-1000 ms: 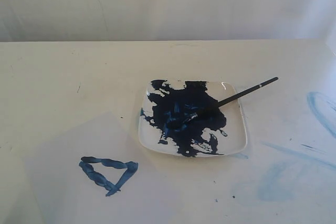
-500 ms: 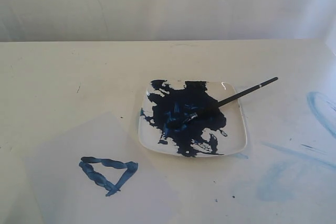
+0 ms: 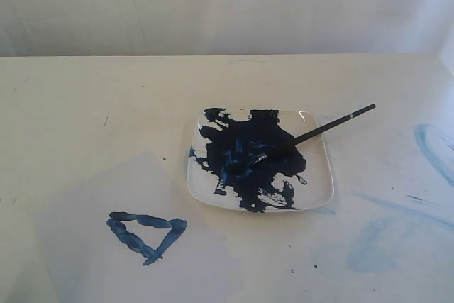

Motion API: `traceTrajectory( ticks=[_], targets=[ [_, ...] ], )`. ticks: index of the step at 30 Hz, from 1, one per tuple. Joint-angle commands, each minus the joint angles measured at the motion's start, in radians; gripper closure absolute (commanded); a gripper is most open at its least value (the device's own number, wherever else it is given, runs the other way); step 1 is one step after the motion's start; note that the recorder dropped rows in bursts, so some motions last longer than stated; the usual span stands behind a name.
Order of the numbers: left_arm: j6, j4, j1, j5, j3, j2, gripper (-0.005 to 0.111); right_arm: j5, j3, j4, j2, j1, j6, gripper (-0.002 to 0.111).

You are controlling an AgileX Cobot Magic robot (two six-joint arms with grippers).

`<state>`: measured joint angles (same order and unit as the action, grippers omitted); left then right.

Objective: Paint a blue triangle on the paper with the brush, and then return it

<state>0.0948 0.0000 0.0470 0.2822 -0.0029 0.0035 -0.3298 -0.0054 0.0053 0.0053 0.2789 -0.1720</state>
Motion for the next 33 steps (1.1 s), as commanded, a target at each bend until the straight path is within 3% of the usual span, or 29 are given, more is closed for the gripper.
traceTrajectory(
  ticks=[1,12,18,33],
  targets=[
    [0.006,-0.006,0.008,-0.001,0.003,-0.004,0.107,0.018,0.005,0.006,-0.005,-0.047,-0.008,0.108],
    [0.006,-0.006,0.008,-0.001,0.003,-0.004,0.107,0.016,0.005,-0.005,-0.005,-0.152,-0.003,0.108],
    [0.006,-0.006,0.008,-0.001,0.003,-0.004,0.107,0.016,0.005,-0.005,-0.005,-0.15,0.1,0.108],
    [0.006,-0.006,0.008,-0.001,0.003,-0.004,0.107,0.014,0.005,-0.005,-0.005,-0.069,0.104,0.108]
  ],
)
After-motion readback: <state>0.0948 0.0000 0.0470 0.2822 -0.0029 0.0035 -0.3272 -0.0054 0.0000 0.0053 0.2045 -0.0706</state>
